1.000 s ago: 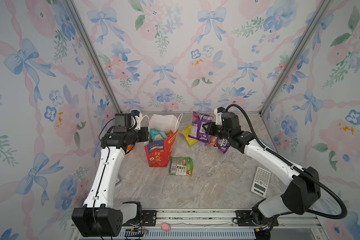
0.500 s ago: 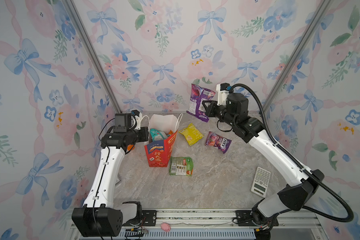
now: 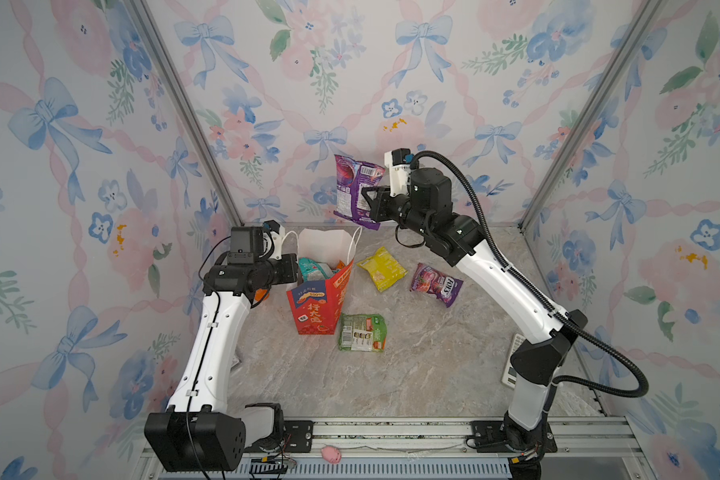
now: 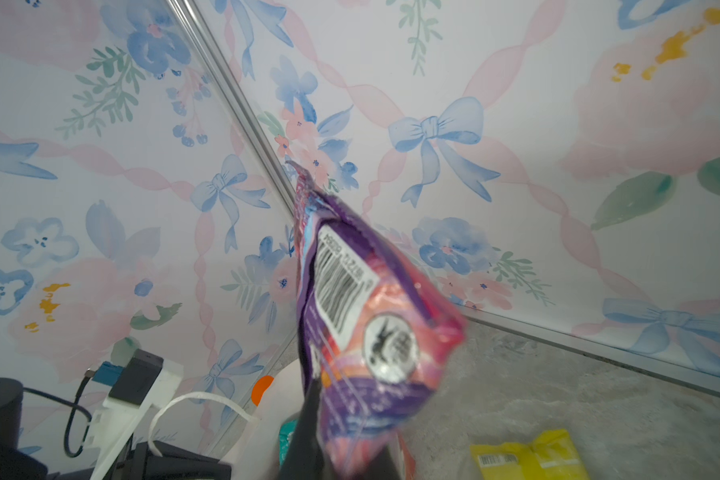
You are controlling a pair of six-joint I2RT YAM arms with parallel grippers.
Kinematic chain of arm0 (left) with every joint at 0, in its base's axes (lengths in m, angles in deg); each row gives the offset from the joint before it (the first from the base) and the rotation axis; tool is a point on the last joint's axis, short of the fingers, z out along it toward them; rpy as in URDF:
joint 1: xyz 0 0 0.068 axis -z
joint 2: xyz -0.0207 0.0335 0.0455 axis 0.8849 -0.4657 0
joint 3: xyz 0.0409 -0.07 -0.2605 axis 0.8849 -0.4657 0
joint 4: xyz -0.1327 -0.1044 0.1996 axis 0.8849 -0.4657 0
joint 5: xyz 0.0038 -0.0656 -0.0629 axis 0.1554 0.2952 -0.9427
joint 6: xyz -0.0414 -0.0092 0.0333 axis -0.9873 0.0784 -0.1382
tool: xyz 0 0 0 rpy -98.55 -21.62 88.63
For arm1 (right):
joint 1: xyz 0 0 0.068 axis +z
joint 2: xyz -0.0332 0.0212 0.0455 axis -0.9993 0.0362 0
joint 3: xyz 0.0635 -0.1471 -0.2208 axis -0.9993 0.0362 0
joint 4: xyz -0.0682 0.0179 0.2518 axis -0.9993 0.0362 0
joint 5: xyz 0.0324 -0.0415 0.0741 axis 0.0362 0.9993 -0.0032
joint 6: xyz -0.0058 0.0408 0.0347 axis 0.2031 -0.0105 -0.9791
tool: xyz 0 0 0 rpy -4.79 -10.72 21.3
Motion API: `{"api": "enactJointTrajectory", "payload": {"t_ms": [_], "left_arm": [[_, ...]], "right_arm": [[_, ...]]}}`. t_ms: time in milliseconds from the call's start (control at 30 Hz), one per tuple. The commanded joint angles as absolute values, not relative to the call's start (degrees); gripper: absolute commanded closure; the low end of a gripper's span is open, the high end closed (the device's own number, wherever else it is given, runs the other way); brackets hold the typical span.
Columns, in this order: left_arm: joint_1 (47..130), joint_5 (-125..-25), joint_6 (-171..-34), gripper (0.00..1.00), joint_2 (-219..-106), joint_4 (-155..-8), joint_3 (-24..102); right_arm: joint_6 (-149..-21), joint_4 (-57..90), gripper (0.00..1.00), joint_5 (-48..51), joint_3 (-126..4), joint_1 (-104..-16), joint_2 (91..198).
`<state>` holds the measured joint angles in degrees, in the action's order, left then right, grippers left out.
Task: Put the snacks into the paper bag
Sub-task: 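Lift the purple packet with the right gripper up toward the bag, then lower the purple packet into the bag held by the left gripper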
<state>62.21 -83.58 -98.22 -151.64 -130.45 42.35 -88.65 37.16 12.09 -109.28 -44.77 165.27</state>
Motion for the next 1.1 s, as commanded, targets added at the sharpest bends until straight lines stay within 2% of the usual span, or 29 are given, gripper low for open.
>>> {"api": "enactJointTrajectory", "payload": {"t_ms": [0,233,1067], "left_arm": [[61.86,-84.81,-97.29,1.00,-152.17,-130.27,42.63],[61.89,-84.38,-97.25,1.00,-152.03,-130.28,42.74],[61.89,-83.31,-97.61,1.00,-151.34,-130.28,42.47]], "right_arm": [[-87.35,38.49,1.00,10.87,-114.61,-43.00,167.41],[-87.62,39.67,1.00,10.22,-114.21,-40.42,169.14],[-95.64,33.36,1.00,5.77,-97.25,-37.56,166.36]]}}
